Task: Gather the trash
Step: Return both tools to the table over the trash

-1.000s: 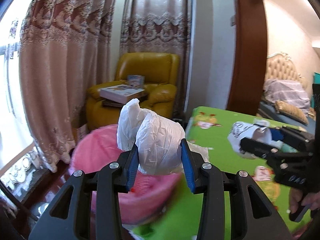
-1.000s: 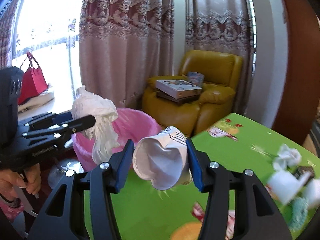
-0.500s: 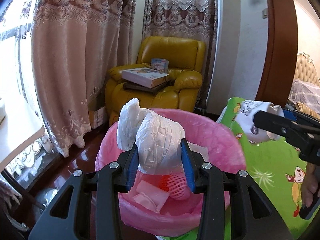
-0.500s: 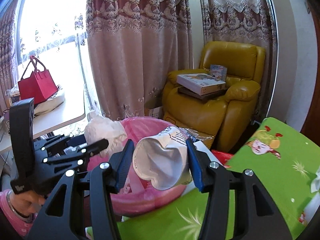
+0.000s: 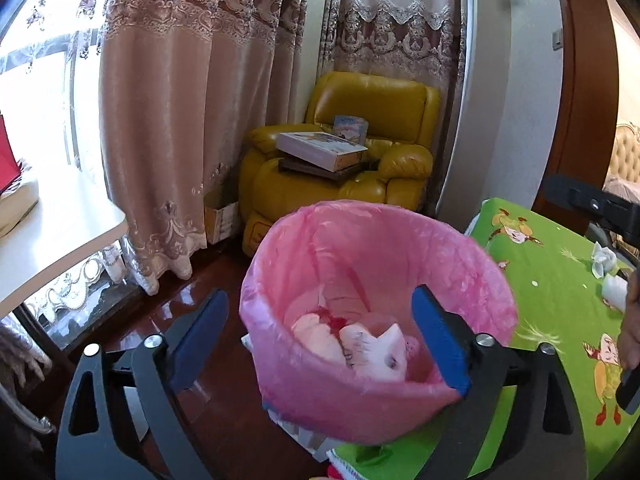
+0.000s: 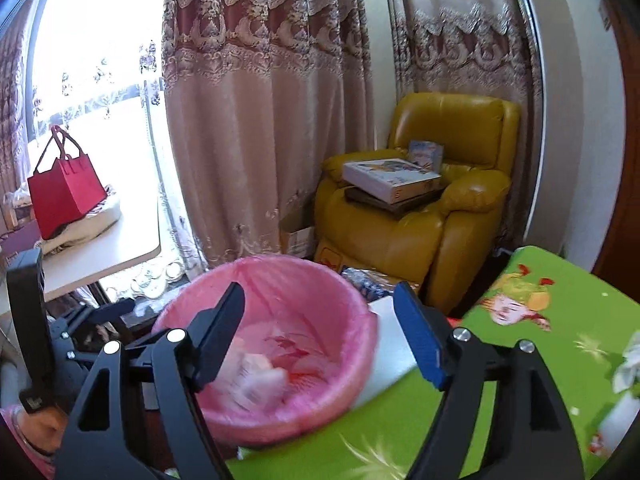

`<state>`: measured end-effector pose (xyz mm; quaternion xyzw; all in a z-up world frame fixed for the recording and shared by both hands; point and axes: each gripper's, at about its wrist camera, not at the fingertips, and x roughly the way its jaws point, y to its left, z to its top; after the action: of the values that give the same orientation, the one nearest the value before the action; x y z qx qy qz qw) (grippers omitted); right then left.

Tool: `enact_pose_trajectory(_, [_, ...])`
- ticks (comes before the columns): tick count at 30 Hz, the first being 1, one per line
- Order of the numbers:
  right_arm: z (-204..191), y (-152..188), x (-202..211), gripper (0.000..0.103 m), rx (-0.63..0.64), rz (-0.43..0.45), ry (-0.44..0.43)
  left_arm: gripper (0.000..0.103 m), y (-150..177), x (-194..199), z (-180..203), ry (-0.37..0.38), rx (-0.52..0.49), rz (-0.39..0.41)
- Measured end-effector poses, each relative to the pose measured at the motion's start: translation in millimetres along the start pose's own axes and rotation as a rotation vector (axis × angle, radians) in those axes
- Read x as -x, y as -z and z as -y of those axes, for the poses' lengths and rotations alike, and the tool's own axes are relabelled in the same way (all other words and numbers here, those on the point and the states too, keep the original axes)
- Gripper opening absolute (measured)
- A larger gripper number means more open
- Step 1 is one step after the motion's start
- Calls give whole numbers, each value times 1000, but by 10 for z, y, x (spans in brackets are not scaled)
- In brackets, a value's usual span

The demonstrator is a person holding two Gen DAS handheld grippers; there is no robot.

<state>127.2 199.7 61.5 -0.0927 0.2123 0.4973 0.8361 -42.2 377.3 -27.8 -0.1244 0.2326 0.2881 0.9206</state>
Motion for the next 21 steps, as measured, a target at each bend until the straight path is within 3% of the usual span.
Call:
enact_pose_trajectory(5, [145,246,385,74,44,-18,106,93,34,171,170,49,13,5])
enact_pose_trajectory(8, [318,404,657,74,35,-24,164,93,40,247,466,102,-24,9])
enact_pose_trajectory(13, [751,695,1123,74,-22,-62,302,93,39,291,1180,224,-127,-1])
enact_pose_trajectory(21, [1654,1342,2162,74,-219,-84,522,93,289,344,2292,415,-274,-68])
